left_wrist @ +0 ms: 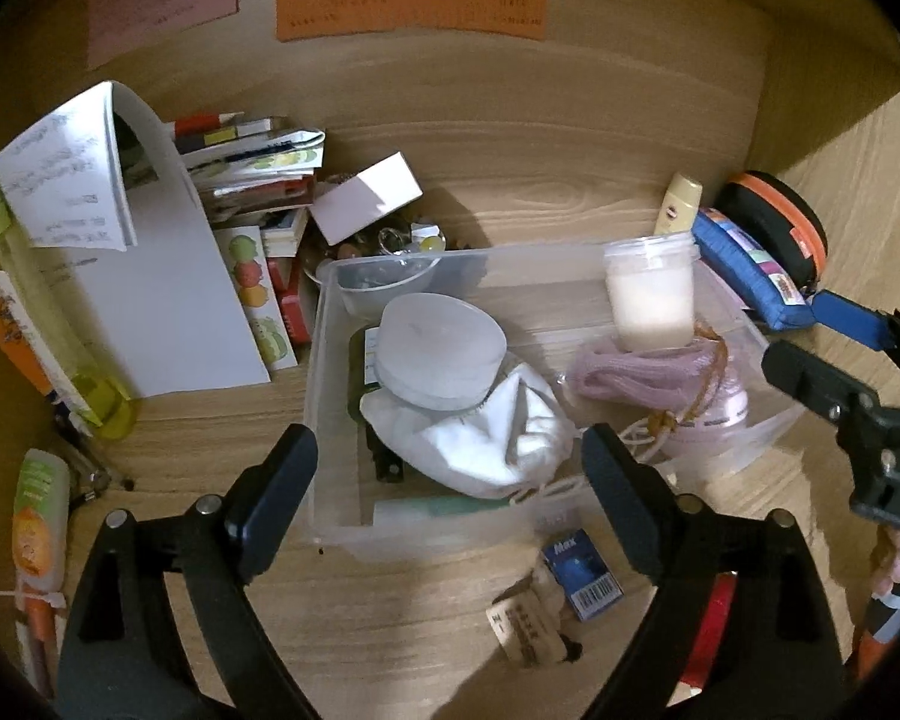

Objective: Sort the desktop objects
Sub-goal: 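Drop the blue tube and the bell into the bin, opening both tools, then grasp the cream block with the left tool while the right tool grasps the red pouch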

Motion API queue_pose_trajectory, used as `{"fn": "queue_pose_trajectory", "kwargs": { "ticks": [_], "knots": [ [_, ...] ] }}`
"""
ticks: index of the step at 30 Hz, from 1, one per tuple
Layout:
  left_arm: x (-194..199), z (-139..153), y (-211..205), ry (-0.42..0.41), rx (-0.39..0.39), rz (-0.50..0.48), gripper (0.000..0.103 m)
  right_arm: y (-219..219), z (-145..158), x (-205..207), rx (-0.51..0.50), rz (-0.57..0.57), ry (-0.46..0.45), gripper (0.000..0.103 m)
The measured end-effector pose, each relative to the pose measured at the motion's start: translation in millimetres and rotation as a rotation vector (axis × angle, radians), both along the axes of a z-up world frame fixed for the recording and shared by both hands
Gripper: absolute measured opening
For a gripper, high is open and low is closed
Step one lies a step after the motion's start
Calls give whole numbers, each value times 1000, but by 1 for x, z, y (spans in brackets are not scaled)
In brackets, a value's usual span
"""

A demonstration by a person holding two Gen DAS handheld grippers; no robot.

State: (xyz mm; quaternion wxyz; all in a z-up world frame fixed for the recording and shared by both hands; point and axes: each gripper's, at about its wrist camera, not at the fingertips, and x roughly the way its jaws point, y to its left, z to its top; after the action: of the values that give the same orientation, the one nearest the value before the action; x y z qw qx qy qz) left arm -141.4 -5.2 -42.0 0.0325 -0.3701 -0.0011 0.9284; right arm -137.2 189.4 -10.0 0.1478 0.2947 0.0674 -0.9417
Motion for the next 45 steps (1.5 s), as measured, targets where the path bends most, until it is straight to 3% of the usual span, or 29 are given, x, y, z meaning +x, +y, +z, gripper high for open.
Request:
{"fn": "queue_pose_trajectory", "kwargs": {
  "ticks": [8,16,22,31,39,45],
  "knots": [
    [27,22,-16,36,43,16,96,3,6,25,2,0,0,84],
    [56,31,-40,61,80,72,98,17,4,47,-73,-10,-61,85],
    [70,17,-45,27,86,81,98,18,-15,62,-104,1,-130,85],
    [78,-20,-41,-54,119,67,98,-3,-66,74,-58,51,-269,85],
    [77,-44,-27,-125,107,33,98,-21,-85,77,9,88,-328,85],
    [67,-53,-12,-158,76,6,98,-27,-92,76,59,93,-307,85]
  ]
}}
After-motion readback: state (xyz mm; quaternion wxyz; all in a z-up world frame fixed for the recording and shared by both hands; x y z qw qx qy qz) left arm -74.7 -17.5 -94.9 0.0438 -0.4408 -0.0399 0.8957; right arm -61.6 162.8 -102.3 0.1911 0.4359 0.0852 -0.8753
